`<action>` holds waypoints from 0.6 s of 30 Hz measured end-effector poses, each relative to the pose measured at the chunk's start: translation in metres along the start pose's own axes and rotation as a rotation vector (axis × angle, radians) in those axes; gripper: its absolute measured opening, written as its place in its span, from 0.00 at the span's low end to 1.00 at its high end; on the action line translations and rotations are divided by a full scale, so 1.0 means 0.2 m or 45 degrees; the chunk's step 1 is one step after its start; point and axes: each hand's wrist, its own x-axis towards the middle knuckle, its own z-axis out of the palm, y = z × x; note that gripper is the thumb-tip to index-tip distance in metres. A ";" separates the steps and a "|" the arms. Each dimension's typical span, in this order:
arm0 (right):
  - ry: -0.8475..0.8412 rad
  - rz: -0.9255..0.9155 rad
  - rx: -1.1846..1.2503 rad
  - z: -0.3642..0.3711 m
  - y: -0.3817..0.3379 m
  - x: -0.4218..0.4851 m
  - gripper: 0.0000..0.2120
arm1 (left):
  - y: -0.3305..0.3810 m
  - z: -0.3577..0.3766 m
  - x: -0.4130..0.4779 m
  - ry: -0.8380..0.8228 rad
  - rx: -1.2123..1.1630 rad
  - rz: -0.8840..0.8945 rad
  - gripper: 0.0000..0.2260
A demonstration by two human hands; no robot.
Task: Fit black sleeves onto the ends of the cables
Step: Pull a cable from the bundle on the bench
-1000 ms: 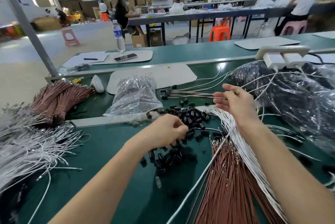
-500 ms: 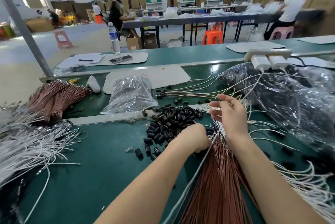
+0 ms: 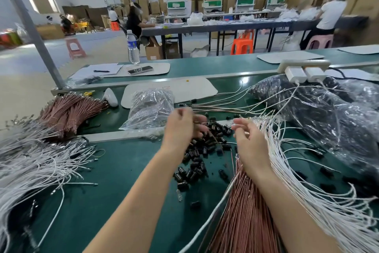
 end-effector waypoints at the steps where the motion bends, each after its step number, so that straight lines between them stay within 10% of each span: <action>1: -0.077 -0.004 -0.086 0.02 0.01 -0.02 0.10 | 0.02 -0.07 0.00 0.103 -0.135 0.056 0.07; 7: -0.339 -0.143 -0.716 0.10 0.07 -0.07 0.16 | -0.10 -0.47 -0.06 0.539 -0.809 0.027 0.08; 18: -0.351 -0.407 -1.162 0.19 0.15 -0.12 0.20 | -0.34 -0.55 -0.07 0.550 -0.860 -0.124 0.08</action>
